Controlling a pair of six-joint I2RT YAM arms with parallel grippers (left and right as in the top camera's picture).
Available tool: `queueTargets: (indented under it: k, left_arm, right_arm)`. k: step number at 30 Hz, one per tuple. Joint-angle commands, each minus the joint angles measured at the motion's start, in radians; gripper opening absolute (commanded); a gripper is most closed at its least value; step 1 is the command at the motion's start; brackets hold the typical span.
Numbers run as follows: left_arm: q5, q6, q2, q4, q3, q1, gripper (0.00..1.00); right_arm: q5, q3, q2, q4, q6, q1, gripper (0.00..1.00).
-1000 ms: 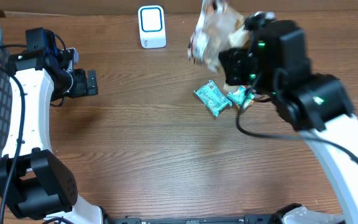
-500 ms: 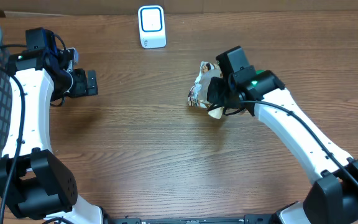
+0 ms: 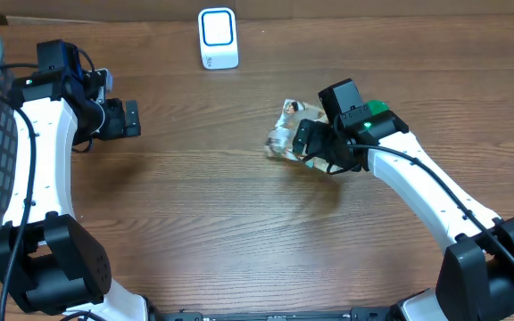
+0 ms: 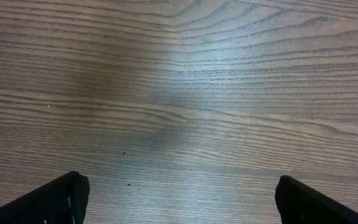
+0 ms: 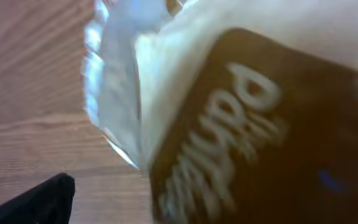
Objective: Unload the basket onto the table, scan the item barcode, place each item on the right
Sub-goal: 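Carry the pouch right and release it beside the jar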
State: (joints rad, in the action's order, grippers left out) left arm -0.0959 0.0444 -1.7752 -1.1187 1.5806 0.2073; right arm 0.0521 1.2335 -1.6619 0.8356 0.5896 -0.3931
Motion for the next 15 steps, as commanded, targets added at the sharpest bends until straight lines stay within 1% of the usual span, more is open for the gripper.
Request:
queueTargets:
  k: [1, 10, 15]
  left_arm:
    - [-0.001, 0.008, -0.013, 0.001, 0.001, 0.000, 1.00]
    - [-0.001, 0.008, -0.013, 0.001, 0.001, 0.000, 1.00]
    - [-0.001, 0.008, -0.013, 0.001, 0.001, 0.000, 1.00]
  right_arm:
    - [0.017, 0.031, 0.043, 0.033, -0.067, 0.003, 1.00]
    - [-0.042, 0.216, 0.270, 0.251, -0.128, 0.003, 1.00]
    - [-0.042, 0.302, 0.428, 0.372, -0.127, 0.002, 1.00]
